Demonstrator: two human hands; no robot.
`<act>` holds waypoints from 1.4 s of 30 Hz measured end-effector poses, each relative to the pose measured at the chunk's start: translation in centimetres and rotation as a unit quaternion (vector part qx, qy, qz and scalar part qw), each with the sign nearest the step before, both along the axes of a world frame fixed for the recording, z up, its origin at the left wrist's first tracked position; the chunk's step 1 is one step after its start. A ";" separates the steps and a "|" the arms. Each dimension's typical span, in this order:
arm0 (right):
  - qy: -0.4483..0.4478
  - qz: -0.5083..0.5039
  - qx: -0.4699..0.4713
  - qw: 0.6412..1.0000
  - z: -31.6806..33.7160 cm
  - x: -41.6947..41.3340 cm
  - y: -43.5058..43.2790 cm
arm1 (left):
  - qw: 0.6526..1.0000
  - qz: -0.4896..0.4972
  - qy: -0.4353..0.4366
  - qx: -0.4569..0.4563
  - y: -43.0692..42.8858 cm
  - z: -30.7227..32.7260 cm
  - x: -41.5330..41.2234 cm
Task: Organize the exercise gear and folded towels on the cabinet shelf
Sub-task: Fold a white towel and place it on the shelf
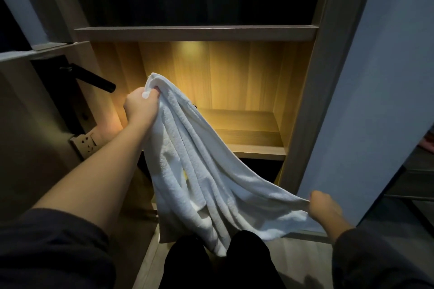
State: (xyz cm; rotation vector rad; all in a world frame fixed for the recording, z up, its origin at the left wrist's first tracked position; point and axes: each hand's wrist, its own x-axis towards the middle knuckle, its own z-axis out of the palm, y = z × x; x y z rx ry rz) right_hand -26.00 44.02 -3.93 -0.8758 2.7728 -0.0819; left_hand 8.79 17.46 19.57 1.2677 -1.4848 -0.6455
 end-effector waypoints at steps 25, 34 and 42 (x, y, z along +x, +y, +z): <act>-0.038 0.170 0.002 0.985 1.5 0.3 -0.6 | 0.980 0.152 -0.117 0.045 -1.3 0.9 3.3; -0.056 0.207 0.037 0.976 1.0 -0.3 0.7 | 0.981 0.154 -0.097 0.059 -1.2 0.2 3.4; 0.066 0.366 0.190 0.909 -0.1 0.2 1.7 | 0.979 0.163 -0.099 0.066 -0.8 -0.4 2.4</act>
